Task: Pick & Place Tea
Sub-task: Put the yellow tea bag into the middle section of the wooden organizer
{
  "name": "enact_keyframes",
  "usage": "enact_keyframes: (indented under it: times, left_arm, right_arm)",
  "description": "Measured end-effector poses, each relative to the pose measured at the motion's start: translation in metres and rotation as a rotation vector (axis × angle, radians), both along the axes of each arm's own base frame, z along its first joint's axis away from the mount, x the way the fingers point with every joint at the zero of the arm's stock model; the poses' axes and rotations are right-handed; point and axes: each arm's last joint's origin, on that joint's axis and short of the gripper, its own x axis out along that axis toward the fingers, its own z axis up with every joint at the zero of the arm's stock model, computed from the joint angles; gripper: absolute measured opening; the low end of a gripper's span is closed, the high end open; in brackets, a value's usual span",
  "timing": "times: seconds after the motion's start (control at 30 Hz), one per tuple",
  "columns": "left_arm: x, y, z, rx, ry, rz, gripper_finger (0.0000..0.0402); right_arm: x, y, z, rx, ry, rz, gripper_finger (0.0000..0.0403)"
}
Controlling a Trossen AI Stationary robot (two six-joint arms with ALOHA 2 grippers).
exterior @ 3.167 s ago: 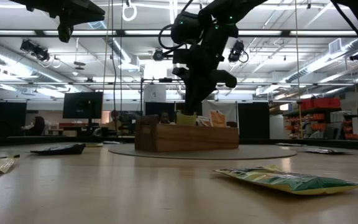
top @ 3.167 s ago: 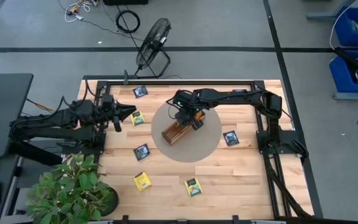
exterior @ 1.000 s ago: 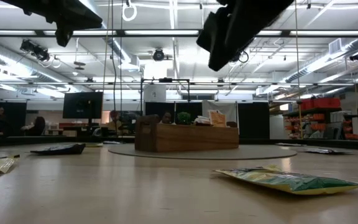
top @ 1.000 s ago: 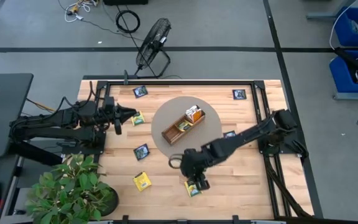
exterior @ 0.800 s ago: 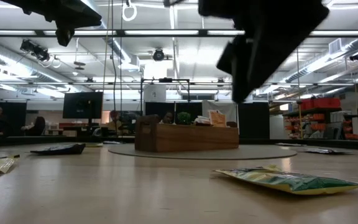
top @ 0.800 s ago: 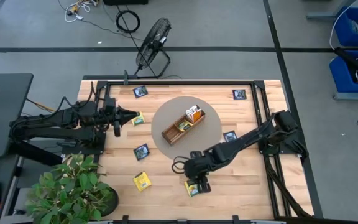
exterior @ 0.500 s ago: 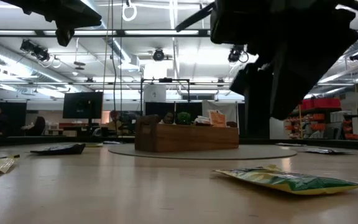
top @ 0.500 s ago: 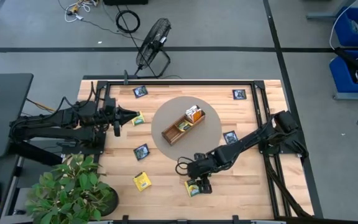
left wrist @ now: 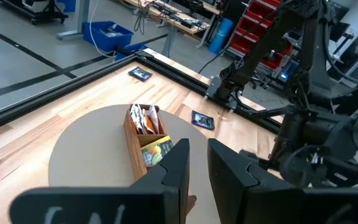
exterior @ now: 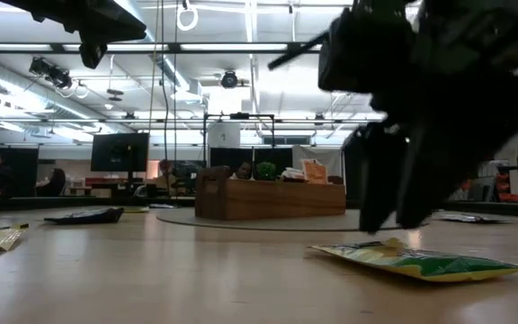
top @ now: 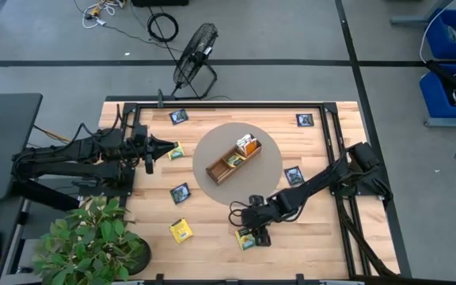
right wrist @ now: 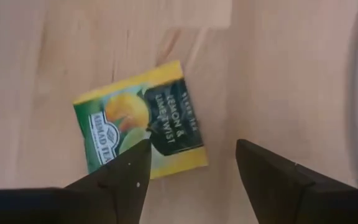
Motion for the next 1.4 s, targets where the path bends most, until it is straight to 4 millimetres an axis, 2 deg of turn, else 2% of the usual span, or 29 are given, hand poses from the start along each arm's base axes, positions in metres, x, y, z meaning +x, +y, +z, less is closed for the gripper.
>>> enact_keyframes:
  times: [0.2, 0.33, 0.57, 0.8, 0.97, 1.23, 1.4]
  left_arm:
    - [0.000, 0.000, -0.001, -0.010, 0.003, 0.002, 0.0060]
    - [0.000, 0.000, -0.002, -0.023, 0.010, 0.004, 0.0060]
    - [0.001, 0.000, -0.002, -0.017, 0.019, 0.006, 0.0060]
    - [0.001, 0.000, -0.002, -0.033, 0.015, 0.010, 0.0060]
    - [0.001, 0.000, -0.002, -0.010, 0.020, 0.005, 0.0060]
    - [0.001, 0.000, -0.002, -0.008, 0.021, 0.005, 0.0060]
    - [0.001, 0.000, -0.002, -0.008, 0.022, 0.005, 0.0060]
  right_arm:
    - [0.005, 0.008, -0.013, -0.002, -0.027, 0.002, 0.0240]
    - [0.004, 0.007, -0.015, -0.007, -0.012, -0.007, 0.0220]
    - [0.004, 0.007, -0.032, -0.027, 0.048, -0.010, 0.0124]
    - [0.003, 0.009, -0.034, -0.029, 0.060, -0.029, 0.0011]
    - [0.006, 0.008, -0.028, -0.055, 0.086, -0.046, 0.0005]
    - [0.020, 0.004, 0.001, -0.177, 0.079, -0.029, 0.0001]
    - [0.020, 0.000, 0.003, -0.204, 0.098, -0.047, 0.0001]
